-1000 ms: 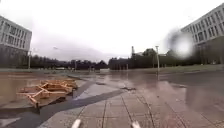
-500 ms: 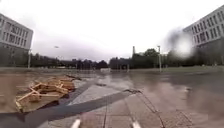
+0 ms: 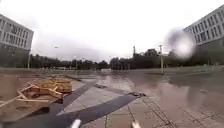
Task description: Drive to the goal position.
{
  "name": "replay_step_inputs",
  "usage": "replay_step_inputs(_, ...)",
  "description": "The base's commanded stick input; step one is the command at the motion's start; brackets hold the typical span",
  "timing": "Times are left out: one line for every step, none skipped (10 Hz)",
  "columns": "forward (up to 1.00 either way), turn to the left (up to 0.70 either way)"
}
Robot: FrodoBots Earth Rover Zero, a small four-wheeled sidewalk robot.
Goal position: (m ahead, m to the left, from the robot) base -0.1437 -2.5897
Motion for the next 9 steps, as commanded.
replay_step_inputs(0.70,0.00)
replay_step_inputs(0.70,0.00)
replay_step_inputs(0.70,0.00)
replay_step_inputs(0.70,0.00)
replay_step_inputs(0.70,0.00)
replay_step_inputs(0.70,-0.13)
replay_step_inputs(0.70,-0.21)
replay_step_inputs(0.70,-0.09)
replay_step_inputs(0.70,0.00)
